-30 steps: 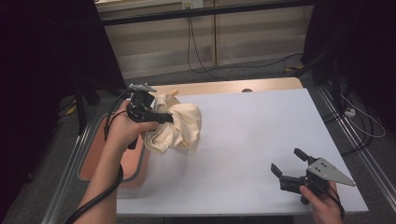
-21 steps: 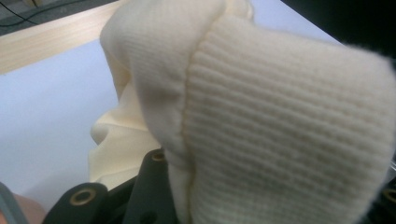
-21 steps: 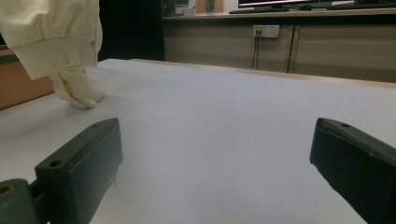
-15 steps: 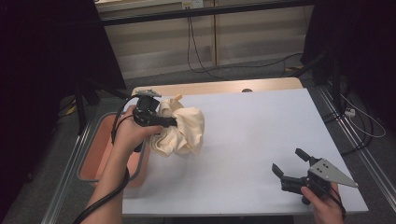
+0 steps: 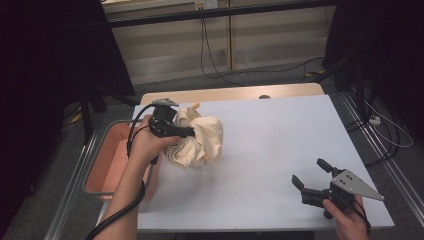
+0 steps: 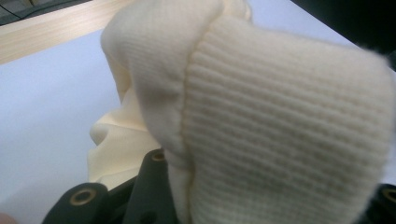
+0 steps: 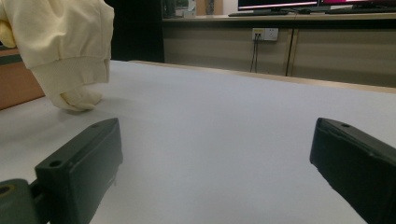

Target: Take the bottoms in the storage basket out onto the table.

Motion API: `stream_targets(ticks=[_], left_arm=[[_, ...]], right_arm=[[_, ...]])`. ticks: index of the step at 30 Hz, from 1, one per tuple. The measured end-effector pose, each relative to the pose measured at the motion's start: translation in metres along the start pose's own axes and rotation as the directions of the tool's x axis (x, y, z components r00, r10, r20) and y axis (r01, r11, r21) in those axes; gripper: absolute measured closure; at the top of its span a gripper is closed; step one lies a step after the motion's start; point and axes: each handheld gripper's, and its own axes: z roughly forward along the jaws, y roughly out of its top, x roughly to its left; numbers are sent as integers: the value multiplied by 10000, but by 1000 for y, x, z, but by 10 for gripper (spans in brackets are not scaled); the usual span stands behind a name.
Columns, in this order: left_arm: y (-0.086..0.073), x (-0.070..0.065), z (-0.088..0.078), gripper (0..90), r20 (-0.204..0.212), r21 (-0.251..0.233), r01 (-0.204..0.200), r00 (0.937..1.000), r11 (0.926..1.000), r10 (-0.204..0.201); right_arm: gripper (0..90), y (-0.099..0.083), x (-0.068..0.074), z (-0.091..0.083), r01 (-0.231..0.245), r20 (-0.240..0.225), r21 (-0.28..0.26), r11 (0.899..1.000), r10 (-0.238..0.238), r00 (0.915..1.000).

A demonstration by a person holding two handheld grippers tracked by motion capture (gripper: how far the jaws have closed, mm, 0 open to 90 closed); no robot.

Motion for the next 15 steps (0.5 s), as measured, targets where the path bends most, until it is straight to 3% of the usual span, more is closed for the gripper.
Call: stream_targets(ticks=[15], left_arm=[[4, -6, 10, 693, 182, -10, -146, 9997, 9999, 146]], right_arm=[[23, 0, 0, 1, -80, 36, 20, 10000, 80, 10000]])
